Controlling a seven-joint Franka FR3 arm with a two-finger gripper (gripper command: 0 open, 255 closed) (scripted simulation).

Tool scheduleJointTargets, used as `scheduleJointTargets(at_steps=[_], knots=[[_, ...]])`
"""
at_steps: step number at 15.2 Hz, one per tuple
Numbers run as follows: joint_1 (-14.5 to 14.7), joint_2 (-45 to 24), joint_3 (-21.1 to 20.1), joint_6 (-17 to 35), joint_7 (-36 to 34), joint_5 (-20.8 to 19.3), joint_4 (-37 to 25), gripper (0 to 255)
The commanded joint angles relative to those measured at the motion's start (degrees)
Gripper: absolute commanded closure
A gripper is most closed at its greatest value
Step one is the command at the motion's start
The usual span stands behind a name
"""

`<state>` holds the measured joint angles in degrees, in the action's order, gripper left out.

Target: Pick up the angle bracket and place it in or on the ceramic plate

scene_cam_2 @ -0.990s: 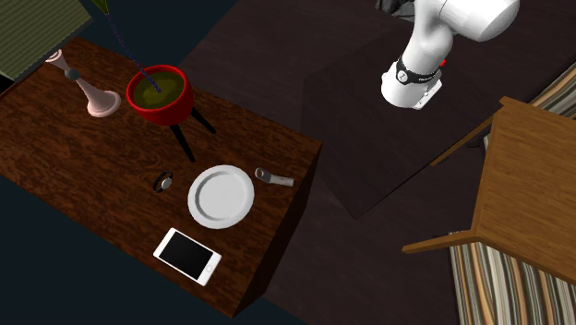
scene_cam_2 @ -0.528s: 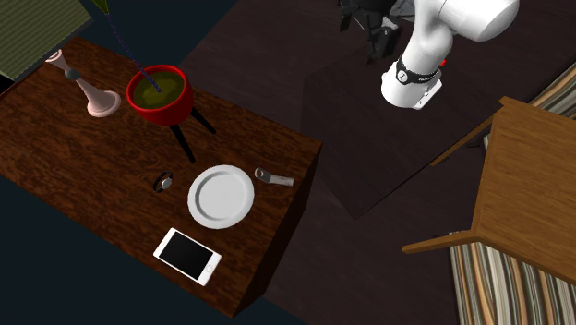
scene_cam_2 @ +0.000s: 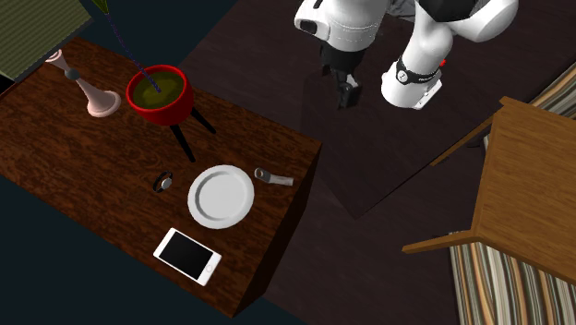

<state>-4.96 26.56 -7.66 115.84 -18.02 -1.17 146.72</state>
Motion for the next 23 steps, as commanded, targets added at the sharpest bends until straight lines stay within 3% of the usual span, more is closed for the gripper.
scheduleJointTargets(at_steps=[1,13,23], knots=[[-0.4,-4.0,-0.9,4.5,-3.2,0.5,0.2,0],[-2.9,-31.6,-2.4,27.3,-20.8,-2.3,-6.4,0],[-1.2,-53.7,1.4,38.3,-32.3,-4.4,-19.6,0]])
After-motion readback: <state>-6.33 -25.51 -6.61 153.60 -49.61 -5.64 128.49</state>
